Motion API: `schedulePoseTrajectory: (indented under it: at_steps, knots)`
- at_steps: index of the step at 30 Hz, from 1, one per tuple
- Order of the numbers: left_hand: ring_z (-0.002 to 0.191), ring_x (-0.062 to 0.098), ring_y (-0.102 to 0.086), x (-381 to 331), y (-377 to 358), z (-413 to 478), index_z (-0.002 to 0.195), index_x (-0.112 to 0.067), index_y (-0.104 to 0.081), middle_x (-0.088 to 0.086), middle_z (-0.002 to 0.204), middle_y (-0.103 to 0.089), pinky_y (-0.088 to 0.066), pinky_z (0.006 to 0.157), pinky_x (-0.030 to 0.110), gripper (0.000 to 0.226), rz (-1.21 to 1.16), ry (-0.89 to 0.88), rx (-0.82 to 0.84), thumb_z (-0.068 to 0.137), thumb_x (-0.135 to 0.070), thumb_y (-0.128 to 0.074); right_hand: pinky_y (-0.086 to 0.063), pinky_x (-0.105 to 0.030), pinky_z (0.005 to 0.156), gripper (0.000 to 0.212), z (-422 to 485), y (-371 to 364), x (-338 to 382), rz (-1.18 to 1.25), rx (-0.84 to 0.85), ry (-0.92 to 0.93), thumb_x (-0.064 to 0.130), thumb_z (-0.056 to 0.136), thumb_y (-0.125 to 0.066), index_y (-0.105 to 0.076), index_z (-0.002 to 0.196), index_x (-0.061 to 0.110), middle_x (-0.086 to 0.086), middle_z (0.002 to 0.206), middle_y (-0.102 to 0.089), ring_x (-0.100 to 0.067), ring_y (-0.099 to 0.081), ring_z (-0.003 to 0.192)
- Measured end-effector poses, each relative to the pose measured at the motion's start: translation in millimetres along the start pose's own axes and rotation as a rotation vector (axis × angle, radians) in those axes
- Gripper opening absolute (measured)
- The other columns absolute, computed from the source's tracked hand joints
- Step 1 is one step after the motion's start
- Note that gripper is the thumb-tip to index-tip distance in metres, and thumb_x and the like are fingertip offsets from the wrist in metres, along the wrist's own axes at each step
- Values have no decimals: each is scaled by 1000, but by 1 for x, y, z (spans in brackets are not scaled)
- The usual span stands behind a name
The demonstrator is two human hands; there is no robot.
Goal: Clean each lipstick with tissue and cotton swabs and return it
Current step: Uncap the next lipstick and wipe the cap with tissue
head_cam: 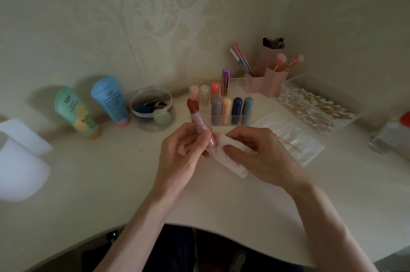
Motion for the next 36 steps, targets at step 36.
schedulePoseTrajectory:
  at_steps: [36]
  knots:
    - [64,23,-67,11,0,1,96,14,-65,16,79,-74,-58,62,27,37,-105,147,17,71,-8,-82,-52,-16,64,38,-4,12,16,323,-257,46,8,69,-94,-71,99,15,5,89,-75,-5,-69,73]
Point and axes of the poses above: each hand's wrist, its own z-axis towards the middle knuckle, its own y-axis out of the back of the hand, x = y × z, the point moved 5 cm from there along z, towards the middle knuckle
